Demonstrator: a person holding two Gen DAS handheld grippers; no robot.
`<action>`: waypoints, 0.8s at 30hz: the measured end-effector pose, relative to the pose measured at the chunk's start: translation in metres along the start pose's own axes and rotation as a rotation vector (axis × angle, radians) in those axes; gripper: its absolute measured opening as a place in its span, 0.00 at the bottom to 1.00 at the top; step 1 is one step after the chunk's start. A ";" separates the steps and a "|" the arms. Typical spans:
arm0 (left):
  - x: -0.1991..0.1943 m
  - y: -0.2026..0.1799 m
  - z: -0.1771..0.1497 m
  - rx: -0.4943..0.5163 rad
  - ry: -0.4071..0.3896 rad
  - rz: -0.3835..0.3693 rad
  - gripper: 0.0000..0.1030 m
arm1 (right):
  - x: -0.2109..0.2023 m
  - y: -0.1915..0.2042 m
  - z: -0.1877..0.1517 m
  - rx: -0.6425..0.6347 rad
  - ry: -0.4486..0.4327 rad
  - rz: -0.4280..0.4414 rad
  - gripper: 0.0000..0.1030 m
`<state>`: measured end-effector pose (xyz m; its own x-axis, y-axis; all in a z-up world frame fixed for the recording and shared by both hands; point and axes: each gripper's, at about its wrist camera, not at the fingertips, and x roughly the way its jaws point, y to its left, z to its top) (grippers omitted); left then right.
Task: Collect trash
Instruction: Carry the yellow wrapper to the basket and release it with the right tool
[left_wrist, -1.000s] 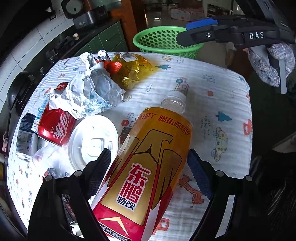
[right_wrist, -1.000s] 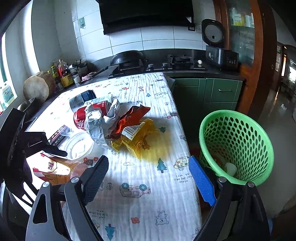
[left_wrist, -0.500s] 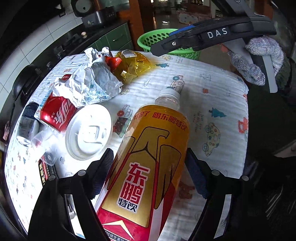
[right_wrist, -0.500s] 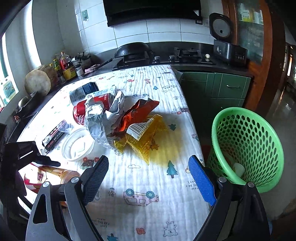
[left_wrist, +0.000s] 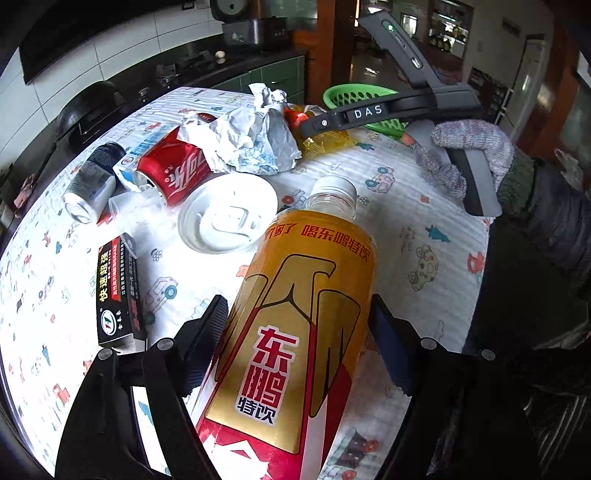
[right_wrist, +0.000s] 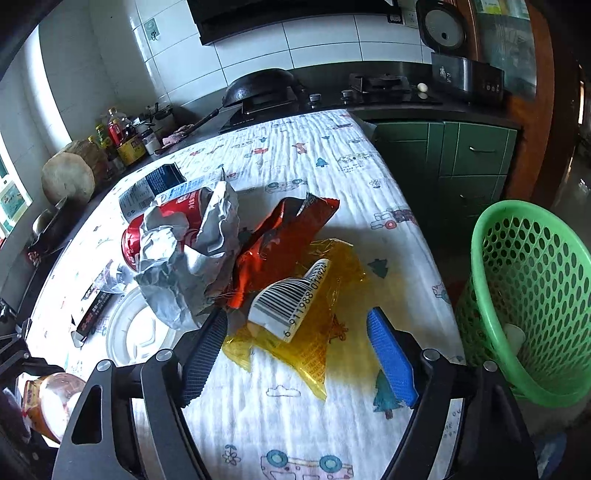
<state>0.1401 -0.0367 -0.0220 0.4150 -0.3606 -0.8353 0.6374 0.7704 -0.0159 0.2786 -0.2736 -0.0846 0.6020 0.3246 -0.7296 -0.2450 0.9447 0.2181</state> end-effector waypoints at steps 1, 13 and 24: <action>-0.002 0.003 -0.001 -0.012 -0.004 -0.002 0.73 | 0.004 -0.001 0.000 0.005 0.009 0.004 0.67; -0.011 0.011 0.005 -0.070 -0.050 -0.017 0.73 | -0.013 -0.014 -0.013 0.037 0.004 0.022 0.37; -0.005 -0.003 0.032 -0.078 -0.088 -0.059 0.72 | -0.050 -0.048 -0.027 0.073 -0.043 -0.029 0.34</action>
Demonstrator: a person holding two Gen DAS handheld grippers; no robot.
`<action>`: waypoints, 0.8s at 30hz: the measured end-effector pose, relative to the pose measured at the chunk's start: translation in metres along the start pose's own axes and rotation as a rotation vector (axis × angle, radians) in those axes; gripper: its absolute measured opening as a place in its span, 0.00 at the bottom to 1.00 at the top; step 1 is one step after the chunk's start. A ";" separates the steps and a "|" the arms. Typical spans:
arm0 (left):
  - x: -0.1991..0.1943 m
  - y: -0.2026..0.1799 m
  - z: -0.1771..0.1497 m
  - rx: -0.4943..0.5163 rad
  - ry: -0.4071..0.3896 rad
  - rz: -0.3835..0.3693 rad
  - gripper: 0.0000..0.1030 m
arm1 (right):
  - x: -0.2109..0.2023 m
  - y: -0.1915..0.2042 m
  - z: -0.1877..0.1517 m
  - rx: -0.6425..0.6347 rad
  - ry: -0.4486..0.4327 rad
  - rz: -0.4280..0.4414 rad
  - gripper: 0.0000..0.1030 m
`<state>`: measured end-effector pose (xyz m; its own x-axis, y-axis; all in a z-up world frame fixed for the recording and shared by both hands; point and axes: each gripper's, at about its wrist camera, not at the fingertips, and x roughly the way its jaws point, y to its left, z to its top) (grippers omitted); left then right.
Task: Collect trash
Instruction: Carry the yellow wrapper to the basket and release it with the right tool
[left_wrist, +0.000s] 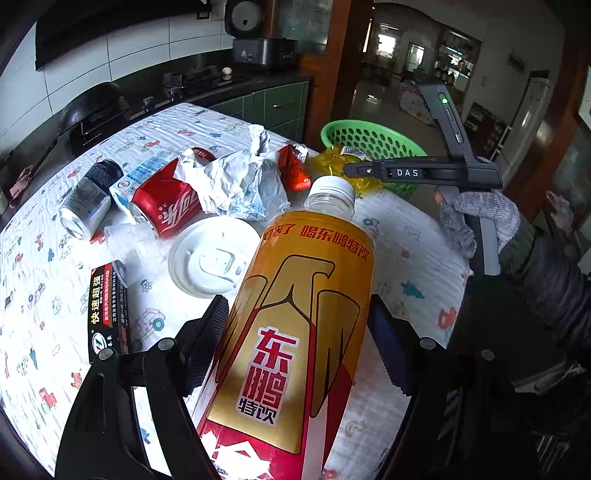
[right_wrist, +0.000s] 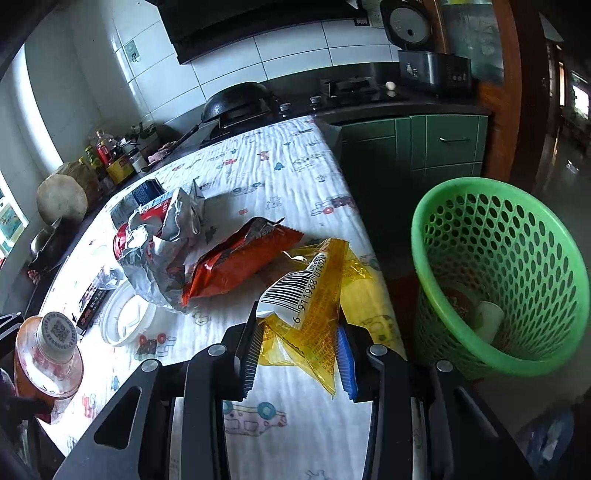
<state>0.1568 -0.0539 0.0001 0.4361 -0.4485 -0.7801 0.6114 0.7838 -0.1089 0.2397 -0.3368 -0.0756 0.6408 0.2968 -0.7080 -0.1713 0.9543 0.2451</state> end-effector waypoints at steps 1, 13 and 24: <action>0.002 -0.002 0.003 0.002 -0.002 -0.005 0.72 | -0.002 -0.004 0.000 0.001 -0.004 -0.009 0.34; 0.024 -0.022 0.031 0.008 -0.010 -0.060 0.72 | -0.030 -0.087 0.012 0.090 -0.067 -0.163 0.34; 0.062 -0.059 0.104 0.059 -0.025 -0.119 0.72 | -0.027 -0.178 0.008 0.183 -0.054 -0.296 0.53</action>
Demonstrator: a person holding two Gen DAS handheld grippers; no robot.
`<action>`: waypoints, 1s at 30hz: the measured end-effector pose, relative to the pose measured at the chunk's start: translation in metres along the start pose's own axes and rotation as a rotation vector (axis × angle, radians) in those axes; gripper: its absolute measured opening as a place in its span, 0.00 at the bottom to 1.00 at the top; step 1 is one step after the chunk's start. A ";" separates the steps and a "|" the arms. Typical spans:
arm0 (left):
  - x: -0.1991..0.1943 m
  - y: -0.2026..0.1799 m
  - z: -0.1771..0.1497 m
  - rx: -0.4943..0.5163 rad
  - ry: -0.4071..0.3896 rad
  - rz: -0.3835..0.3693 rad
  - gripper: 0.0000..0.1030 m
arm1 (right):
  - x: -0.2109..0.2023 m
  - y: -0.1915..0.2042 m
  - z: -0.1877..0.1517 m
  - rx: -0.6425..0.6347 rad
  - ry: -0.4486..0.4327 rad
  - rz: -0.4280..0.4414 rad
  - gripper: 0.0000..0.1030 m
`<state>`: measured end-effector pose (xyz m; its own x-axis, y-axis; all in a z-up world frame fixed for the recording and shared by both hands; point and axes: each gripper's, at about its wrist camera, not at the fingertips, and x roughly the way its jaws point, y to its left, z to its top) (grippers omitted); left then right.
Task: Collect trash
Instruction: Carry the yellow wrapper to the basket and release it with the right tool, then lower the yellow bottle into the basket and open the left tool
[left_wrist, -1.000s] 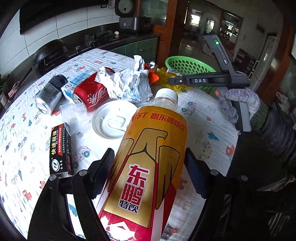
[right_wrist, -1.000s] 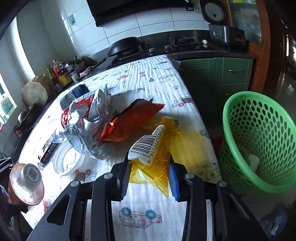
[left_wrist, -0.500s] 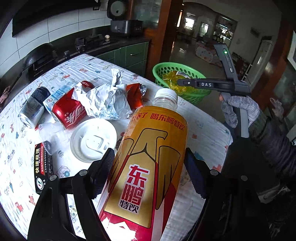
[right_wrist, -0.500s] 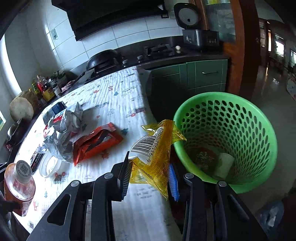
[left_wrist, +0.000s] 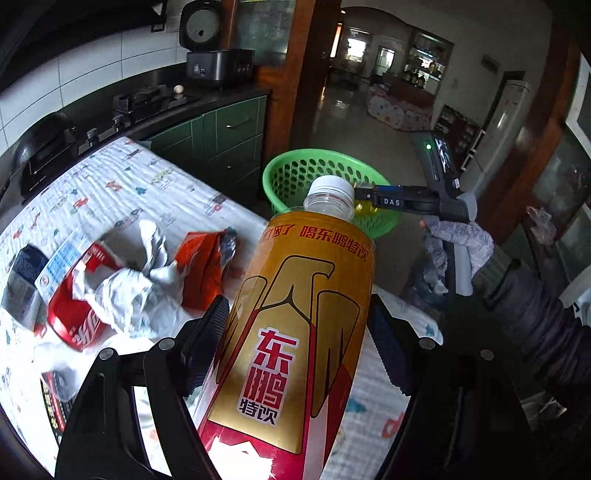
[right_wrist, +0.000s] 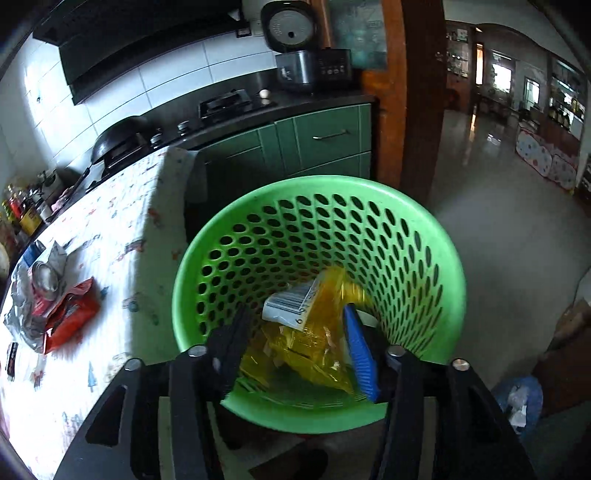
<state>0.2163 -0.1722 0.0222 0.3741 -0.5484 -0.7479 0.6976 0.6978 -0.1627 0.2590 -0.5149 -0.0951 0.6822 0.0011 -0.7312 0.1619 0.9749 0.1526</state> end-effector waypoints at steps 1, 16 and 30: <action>0.007 -0.003 0.011 0.007 0.001 -0.002 0.72 | 0.001 -0.006 0.000 0.010 -0.006 0.000 0.58; 0.136 -0.058 0.145 0.118 0.087 -0.034 0.72 | -0.035 -0.056 -0.019 0.049 -0.129 0.019 0.73; 0.268 -0.088 0.167 0.132 0.220 -0.011 0.72 | -0.042 -0.082 -0.051 0.074 -0.158 0.028 0.74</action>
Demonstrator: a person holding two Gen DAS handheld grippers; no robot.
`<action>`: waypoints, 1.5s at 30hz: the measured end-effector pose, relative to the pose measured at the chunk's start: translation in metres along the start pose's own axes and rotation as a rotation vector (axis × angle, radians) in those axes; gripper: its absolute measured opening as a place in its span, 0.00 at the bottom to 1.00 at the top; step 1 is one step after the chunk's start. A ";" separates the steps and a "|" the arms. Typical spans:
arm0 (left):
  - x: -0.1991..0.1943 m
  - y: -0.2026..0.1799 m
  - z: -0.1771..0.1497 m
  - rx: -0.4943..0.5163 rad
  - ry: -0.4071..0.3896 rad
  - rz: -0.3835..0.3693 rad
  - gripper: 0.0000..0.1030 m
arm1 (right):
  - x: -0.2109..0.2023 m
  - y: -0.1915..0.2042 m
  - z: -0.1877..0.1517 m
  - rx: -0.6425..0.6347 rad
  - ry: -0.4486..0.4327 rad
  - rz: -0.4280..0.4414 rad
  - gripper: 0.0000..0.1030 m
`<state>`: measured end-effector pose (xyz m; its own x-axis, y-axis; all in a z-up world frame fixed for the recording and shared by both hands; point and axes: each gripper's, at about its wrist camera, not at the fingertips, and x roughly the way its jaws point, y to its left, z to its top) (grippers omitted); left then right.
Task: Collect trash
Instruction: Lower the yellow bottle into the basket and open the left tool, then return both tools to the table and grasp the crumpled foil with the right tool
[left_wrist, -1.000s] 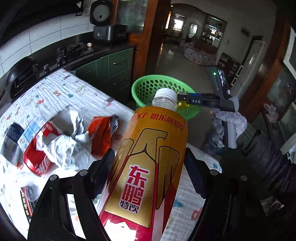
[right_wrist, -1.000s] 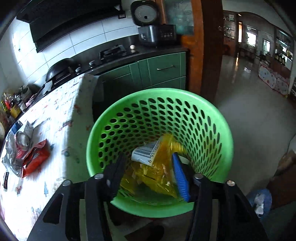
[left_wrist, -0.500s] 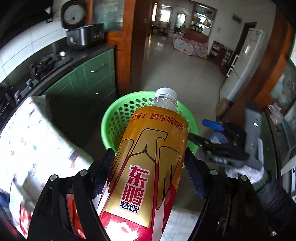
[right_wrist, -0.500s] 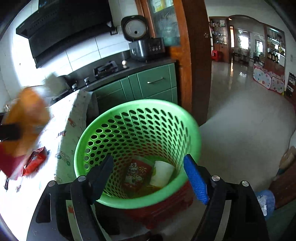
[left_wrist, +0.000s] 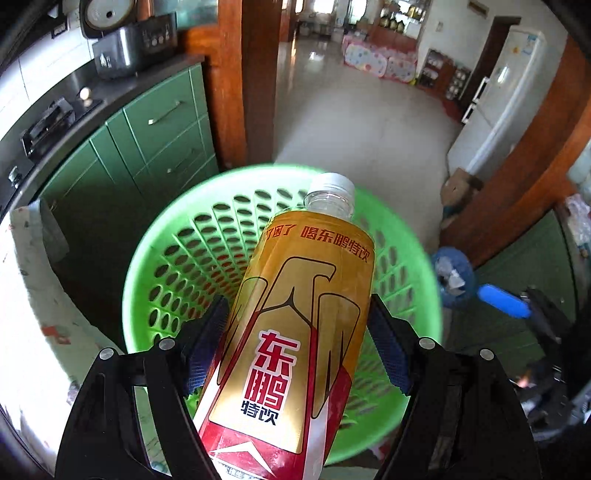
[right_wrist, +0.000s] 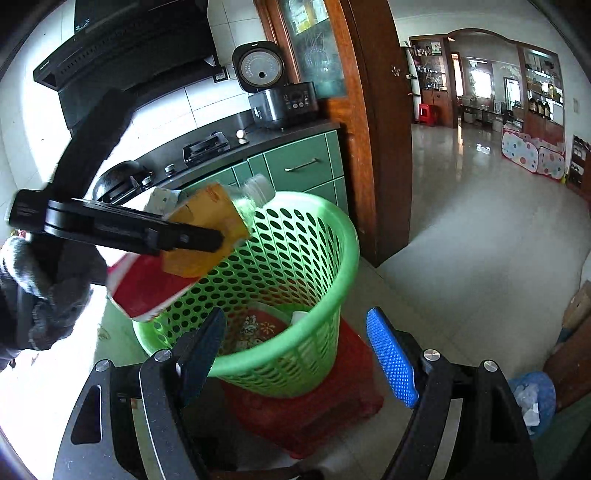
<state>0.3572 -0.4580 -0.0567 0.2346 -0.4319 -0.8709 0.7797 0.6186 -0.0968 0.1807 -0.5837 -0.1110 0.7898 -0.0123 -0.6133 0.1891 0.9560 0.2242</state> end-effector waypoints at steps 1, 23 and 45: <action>0.009 0.000 0.000 -0.004 0.021 0.000 0.72 | 0.001 -0.001 -0.003 0.005 0.004 0.003 0.74; 0.022 0.003 -0.012 -0.053 0.061 -0.013 0.73 | -0.005 0.001 -0.018 0.045 0.016 -0.009 0.80; -0.165 0.042 -0.165 -0.230 -0.188 0.115 0.73 | -0.059 0.127 -0.015 -0.130 -0.014 0.138 0.86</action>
<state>0.2556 -0.2522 0.0034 0.4334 -0.4509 -0.7803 0.5954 0.7932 -0.1276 0.1496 -0.4576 -0.0575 0.8111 0.1184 -0.5728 0.0019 0.9788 0.2050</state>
